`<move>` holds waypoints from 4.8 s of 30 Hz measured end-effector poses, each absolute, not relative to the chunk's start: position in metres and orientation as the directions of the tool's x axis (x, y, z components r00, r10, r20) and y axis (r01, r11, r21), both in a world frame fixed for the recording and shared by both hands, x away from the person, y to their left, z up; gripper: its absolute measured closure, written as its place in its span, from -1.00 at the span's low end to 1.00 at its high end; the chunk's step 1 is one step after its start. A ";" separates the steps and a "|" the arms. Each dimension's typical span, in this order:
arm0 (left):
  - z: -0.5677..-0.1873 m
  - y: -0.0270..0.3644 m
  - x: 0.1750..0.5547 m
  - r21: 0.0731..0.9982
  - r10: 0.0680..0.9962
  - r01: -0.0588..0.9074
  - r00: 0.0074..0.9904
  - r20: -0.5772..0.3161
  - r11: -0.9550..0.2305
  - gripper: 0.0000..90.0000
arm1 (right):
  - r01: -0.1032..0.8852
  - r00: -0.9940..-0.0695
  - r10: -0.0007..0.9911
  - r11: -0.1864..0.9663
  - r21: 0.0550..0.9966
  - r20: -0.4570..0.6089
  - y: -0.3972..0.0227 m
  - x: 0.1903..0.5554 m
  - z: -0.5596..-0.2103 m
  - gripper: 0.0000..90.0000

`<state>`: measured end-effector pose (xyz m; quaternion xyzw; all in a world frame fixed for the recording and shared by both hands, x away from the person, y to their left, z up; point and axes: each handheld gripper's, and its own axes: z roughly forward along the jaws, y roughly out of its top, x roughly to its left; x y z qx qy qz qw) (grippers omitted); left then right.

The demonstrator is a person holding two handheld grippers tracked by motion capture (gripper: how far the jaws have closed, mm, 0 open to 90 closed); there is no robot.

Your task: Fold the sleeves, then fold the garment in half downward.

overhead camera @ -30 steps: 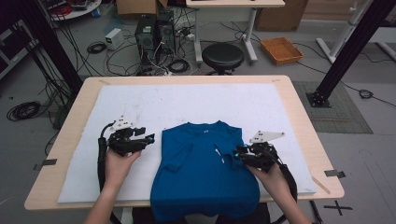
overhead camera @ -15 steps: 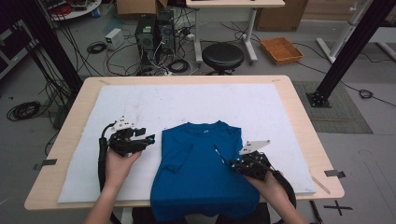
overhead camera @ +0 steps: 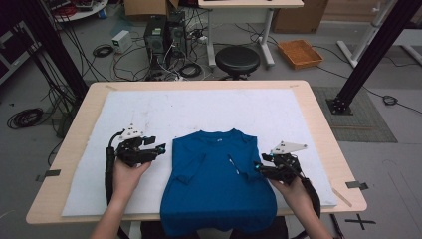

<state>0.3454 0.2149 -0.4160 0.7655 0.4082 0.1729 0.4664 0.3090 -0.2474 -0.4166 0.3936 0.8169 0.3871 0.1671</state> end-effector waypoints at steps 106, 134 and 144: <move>-0.443 0.151 0.425 0.716 0.812 0.644 0.552 -0.190 -0.270 0.40 | 0.638 -0.551 0.833 0.383 0.668 0.049 -0.229 0.426 -0.439 0.88; -0.441 0.118 0.441 0.711 0.761 0.593 0.636 -0.126 -0.378 0.56 | 0.604 -0.603 0.796 0.422 0.676 0.041 -0.194 0.447 -0.440 0.74; -0.442 0.116 0.441 0.717 0.760 0.581 0.640 -0.110 -0.386 0.39 | 0.607 -0.598 0.799 0.394 0.690 0.070 -0.198 0.447 -0.439 0.57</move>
